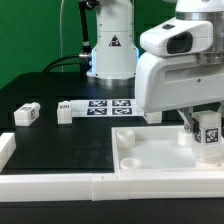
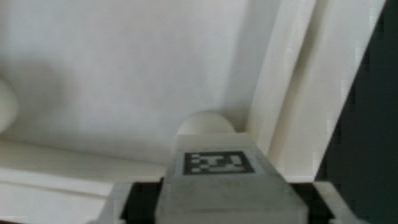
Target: Assemble one leg
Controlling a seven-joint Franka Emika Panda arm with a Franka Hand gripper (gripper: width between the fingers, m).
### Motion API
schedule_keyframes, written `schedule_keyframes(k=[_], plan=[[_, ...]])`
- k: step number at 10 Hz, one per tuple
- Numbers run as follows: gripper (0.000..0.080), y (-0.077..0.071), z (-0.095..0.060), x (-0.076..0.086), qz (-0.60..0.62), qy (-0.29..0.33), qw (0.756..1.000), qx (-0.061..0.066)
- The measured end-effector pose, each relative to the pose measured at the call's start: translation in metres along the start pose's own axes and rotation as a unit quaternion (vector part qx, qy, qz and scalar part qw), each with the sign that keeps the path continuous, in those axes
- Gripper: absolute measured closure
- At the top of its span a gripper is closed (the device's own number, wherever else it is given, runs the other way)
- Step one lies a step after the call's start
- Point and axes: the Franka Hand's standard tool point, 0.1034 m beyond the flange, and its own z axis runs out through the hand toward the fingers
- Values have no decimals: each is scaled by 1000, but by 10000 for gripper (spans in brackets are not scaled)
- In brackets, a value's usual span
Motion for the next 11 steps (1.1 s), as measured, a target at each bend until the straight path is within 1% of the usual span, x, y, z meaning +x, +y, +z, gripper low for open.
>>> schedule_keyframes(k=[2, 4, 5, 7, 8, 9, 10, 11], plan=[[509, 0, 0, 0, 16, 0, 1000, 1], [509, 0, 1, 2, 123, 13, 992, 5], [509, -1, 1, 3, 208, 15, 978, 11], [509, -3, 1, 5, 310, 18, 950, 15], [509, -7, 1, 6, 380, 20, 925, 19], [509, -14, 2, 8, 460, 24, 888, 22], [509, -16, 1, 9, 528, 27, 849, 18], [509, -17, 1, 9, 549, 28, 835, 19]])
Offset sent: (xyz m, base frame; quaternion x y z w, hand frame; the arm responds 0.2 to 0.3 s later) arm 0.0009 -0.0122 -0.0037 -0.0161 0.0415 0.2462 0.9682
